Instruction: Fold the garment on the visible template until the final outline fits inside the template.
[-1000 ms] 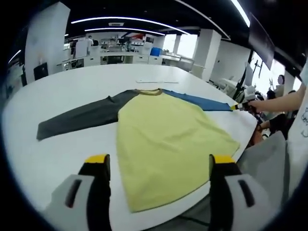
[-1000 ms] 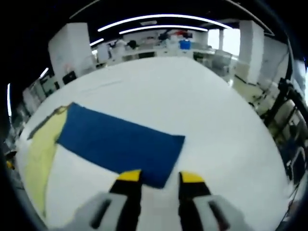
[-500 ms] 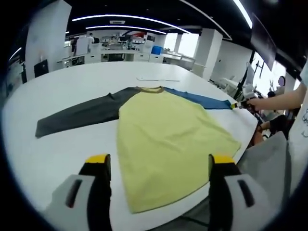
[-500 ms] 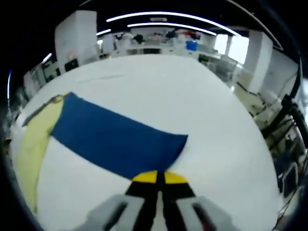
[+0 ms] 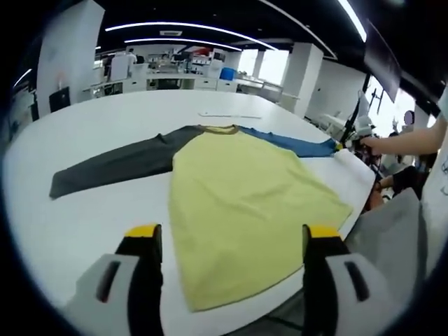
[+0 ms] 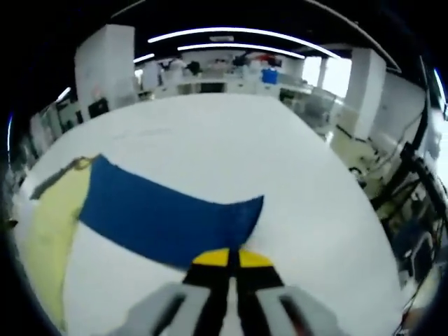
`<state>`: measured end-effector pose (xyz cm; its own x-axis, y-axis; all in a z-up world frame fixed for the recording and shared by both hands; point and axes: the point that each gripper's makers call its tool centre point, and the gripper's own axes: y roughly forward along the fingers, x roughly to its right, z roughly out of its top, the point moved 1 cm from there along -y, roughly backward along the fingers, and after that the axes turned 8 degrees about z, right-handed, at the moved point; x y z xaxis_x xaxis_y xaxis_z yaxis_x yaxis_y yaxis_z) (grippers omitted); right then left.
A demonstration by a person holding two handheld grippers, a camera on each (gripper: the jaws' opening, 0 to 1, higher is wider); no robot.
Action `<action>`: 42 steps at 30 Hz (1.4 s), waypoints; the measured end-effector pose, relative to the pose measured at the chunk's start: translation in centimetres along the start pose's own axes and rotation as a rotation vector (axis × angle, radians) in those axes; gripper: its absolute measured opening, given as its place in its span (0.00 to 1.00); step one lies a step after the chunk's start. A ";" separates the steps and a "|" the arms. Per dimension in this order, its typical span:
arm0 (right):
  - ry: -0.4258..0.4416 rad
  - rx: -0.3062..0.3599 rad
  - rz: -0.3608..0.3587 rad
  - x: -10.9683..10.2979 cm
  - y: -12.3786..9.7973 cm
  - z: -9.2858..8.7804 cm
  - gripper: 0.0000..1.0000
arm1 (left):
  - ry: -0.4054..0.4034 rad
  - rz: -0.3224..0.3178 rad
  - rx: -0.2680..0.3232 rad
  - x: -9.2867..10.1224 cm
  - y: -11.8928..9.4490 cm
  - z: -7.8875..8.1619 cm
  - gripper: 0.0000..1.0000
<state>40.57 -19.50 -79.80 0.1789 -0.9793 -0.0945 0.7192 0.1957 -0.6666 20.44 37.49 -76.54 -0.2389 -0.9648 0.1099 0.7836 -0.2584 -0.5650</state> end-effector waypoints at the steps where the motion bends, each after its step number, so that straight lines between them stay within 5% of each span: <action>1: 0.028 0.042 0.046 -1.1 -0.1 0.9 0.00 | 0.005 -0.005 0.004 0.0 0.0 0.0 0.79; 6: 0.068 0.128 0.148 -5.3 -0.3 3.8 0.00 | 0.038 -0.006 0.016 0.0 0.1 0.1 0.79; 15: 0.000 0.141 0.328 -14.7 1.7 8.1 0.00 | 0.050 -0.010 0.057 0.2 -0.1 0.8 0.78; 27: 0.009 0.126 0.532 -27.5 5.5 10.3 0.00 | 0.059 0.021 0.095 -1.1 -0.2 1.1 0.76; 32: -0.006 0.106 0.586 -32.6 5.9 9.8 0.00 | 0.056 0.020 0.100 -1.3 -0.2 1.1 0.75; 42: -0.026 0.086 0.686 -39.8 7.0 9.7 0.00 | 0.039 0.036 0.110 -1.5 -0.1 1.2 0.74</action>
<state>45.00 21.35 -73.60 0.6278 -0.6315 -0.4551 0.4884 0.7748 -0.4014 21.36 38.92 -75.67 -0.2303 -0.9714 0.0582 0.8499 -0.2299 -0.4742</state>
